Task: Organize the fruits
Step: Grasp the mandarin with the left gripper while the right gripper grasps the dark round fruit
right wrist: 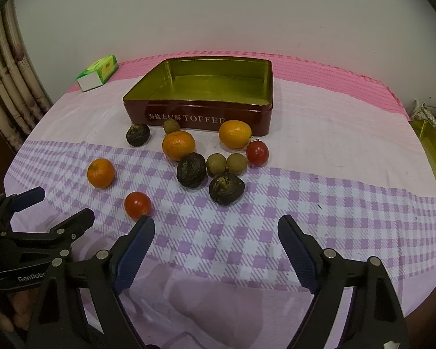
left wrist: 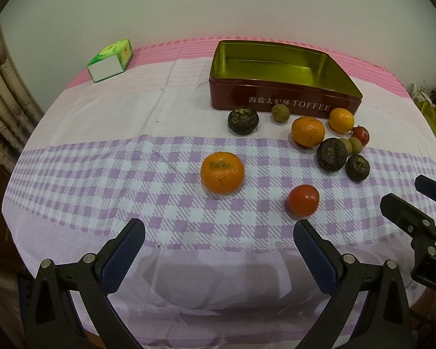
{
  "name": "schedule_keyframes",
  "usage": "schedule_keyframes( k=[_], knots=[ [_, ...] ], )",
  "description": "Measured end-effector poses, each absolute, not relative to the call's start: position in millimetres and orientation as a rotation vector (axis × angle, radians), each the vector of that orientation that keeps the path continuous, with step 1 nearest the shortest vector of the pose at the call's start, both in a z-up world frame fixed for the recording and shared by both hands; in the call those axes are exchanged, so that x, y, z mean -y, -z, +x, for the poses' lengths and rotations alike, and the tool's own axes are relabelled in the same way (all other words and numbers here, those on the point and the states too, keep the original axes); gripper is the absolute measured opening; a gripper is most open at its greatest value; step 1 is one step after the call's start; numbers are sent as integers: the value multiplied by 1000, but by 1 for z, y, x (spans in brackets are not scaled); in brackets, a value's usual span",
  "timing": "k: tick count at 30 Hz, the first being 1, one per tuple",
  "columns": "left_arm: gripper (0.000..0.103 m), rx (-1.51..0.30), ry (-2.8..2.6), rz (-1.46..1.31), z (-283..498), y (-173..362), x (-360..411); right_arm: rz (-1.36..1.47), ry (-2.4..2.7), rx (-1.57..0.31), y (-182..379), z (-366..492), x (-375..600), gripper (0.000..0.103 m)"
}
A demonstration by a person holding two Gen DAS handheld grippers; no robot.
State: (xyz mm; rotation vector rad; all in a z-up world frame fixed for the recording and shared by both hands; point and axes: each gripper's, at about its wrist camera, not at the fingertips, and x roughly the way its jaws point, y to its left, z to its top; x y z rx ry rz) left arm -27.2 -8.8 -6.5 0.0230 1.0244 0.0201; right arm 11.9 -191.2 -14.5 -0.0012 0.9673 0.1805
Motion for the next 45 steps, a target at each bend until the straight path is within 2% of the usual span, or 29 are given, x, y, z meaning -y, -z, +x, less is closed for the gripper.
schedule_keyframes(
  k=[5, 7, 15, 18, 20, 24, 27, 45],
  knots=[
    [101, -1019, -23, 20, -26, 6, 9, 5, -183, -974, 16, 12, 192, 81],
    [98, -1020, -19, 17, -24, 7, 8, 8, -182, -981, 18, 14, 192, 80],
    [83, -1036, 2, 22, -11, 13, 2, 10, -182, -1023, 26, 25, 195, 68],
    [81, -1043, 10, 22, -5, 17, 1, 11, -177, -1043, 31, 32, 197, 64],
    [79, -1048, 14, 19, -1, 19, -1, 14, -178, -1060, 35, 37, 197, 56],
    [76, -1062, 20, 18, 8, 25, -2, 17, -174, -1087, 42, 47, 198, 55],
    [75, -1076, 28, 4, 16, 30, -4, 20, -175, -1112, 50, 54, 198, 50],
    [75, -1092, 42, 16, 52, 49, -4, -49, -166, -1119, 65, 74, 186, 46]
  ],
)
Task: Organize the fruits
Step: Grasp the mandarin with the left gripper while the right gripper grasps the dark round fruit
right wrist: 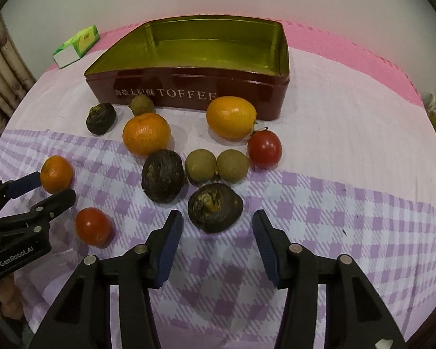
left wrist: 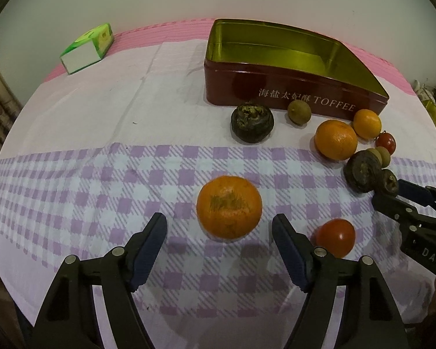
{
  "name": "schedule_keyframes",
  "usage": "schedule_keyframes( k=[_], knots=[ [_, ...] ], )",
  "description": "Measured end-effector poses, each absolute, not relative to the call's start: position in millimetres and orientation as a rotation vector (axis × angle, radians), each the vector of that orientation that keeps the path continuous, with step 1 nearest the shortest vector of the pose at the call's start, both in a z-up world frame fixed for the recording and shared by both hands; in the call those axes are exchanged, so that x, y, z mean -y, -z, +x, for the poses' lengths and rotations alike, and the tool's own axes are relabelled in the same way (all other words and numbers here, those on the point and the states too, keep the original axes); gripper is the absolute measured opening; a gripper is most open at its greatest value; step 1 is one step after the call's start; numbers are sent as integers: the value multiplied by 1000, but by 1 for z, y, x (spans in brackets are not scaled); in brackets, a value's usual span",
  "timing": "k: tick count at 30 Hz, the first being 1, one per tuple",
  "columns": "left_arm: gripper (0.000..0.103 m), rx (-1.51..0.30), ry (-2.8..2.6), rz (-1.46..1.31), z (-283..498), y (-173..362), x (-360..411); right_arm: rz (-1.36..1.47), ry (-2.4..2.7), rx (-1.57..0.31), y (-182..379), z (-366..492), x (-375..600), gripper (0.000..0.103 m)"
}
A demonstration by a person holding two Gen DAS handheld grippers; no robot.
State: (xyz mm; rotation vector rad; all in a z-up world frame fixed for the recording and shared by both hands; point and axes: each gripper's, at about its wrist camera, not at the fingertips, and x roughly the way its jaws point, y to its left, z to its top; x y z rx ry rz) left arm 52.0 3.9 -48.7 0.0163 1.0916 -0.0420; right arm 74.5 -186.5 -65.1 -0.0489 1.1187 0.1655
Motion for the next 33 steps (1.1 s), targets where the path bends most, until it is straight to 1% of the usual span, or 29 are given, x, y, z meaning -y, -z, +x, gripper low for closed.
schedule_keyframes(
  k=[7, 8, 10, 12, 17, 21, 33],
  knots=[
    [75, -1097, 47, 12, 58, 53, -3, -69, -152, -1108, 66, 78, 181, 40],
    [73, -1096, 47, 10, 58, 53, -4, -71, -151, -1105, 66, 78, 181, 37],
    [71, -1093, 47, 8, 60, 53, -3, -71, -149, -1103, 66, 78, 181, 36],
    [64, -1087, 51, 6, 61, 53, -2, -71, -150, -1100, 67, 77, 181, 36],
    [55, -1080, 55, 7, 59, 51, -4, -71, -152, -1100, 67, 77, 183, 36],
    [45, -1076, 70, 11, 58, 50, -3, -68, -150, -1099, 67, 76, 182, 36],
    [43, -1081, 71, 1, 54, 48, 1, -71, -147, -1100, 66, 76, 181, 36]
  ],
)
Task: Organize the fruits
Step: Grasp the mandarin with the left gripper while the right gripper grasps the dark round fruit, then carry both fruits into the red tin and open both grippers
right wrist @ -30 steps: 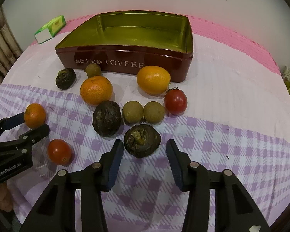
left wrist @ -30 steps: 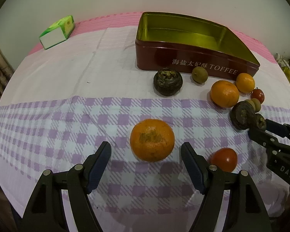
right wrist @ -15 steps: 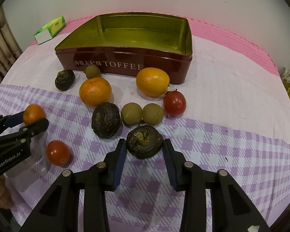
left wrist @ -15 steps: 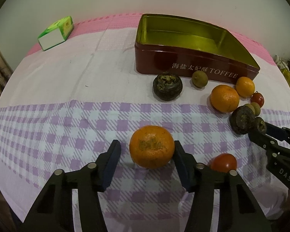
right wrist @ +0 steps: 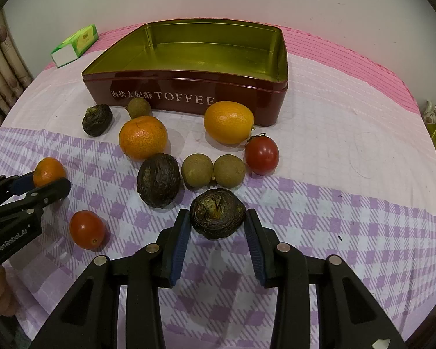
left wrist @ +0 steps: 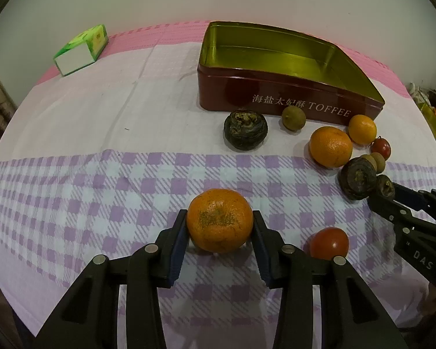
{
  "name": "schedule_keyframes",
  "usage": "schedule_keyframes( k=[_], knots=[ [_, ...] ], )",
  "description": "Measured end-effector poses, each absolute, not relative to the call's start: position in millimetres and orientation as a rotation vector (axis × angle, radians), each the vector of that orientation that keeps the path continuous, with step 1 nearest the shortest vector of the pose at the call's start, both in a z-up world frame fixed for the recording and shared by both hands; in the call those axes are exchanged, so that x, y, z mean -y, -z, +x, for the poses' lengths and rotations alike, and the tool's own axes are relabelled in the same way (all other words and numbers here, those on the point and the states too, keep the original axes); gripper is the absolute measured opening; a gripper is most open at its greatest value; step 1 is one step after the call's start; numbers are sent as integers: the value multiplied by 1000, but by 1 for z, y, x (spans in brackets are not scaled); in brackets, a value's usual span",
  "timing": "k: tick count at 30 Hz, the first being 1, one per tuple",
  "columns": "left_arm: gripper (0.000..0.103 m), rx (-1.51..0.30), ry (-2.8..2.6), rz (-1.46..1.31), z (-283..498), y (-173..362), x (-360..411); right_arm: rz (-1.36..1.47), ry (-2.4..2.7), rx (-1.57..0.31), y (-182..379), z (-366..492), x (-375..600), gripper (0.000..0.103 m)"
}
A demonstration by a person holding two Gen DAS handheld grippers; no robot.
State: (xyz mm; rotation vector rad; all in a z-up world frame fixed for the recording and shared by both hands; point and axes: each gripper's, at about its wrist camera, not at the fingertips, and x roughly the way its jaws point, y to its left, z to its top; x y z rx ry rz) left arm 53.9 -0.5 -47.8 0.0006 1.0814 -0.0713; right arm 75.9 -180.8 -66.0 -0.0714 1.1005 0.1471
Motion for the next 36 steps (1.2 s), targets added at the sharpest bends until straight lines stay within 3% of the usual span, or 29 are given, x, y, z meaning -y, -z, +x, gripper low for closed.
schedule_keyframes(
  k=[21, 36],
  knots=[
    [43, -1053, 88, -24, 63, 26, 2, -14, -144, -1087, 47, 73, 201, 35],
    [43, -970, 120, -32, 111, -8, 0, 6, -148, -1014, 12, 113, 216, 35]
  ],
)
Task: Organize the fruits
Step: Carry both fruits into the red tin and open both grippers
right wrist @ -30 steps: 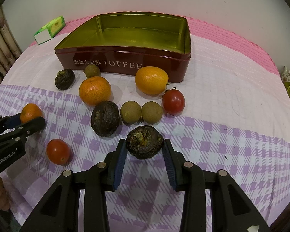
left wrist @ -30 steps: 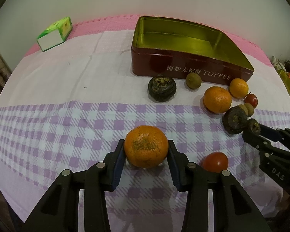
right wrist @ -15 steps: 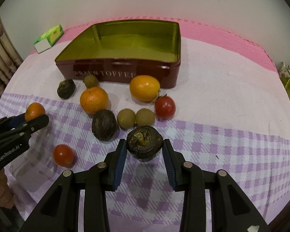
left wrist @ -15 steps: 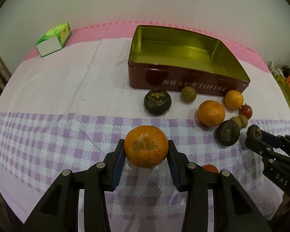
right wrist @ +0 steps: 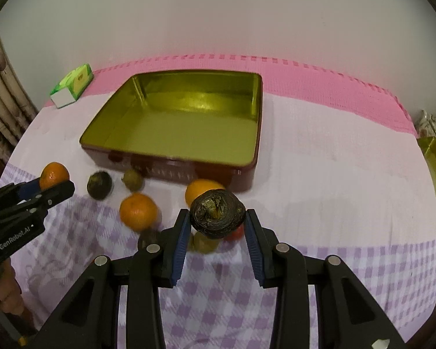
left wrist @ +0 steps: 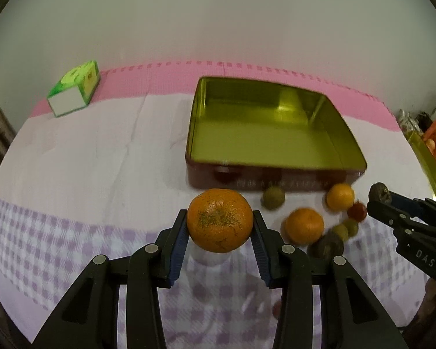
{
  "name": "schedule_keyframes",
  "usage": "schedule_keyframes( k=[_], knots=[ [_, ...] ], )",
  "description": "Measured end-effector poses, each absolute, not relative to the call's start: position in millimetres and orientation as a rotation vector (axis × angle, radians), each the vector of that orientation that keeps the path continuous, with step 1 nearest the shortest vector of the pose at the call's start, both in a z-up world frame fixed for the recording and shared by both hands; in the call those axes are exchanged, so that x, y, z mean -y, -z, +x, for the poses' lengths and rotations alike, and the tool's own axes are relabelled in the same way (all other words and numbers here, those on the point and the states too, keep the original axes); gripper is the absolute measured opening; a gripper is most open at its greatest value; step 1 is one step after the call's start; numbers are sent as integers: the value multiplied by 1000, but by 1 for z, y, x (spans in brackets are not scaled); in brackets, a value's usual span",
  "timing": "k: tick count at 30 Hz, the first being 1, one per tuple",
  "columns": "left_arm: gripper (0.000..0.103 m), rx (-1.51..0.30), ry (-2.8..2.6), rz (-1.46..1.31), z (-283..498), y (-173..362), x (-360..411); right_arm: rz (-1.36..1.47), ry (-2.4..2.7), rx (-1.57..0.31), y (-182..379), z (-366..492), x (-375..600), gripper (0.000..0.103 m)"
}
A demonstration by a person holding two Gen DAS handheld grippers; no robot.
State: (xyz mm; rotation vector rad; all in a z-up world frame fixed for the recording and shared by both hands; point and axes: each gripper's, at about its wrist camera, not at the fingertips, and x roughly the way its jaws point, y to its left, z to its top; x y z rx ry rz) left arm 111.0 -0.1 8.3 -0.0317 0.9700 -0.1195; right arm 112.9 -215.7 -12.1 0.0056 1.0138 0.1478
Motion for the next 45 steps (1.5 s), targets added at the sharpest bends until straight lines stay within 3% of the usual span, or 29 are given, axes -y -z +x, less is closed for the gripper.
schedule_keyframes(
  k=[20, 45],
  knots=[
    [43, -962, 168, 48, 196, -14, 21, -37, -156, -988, 9, 184, 205, 35],
    [43, -1065, 136, 69, 216, 21, 27, -58, -161, -1071, 38, 204, 199, 36]
  ],
)
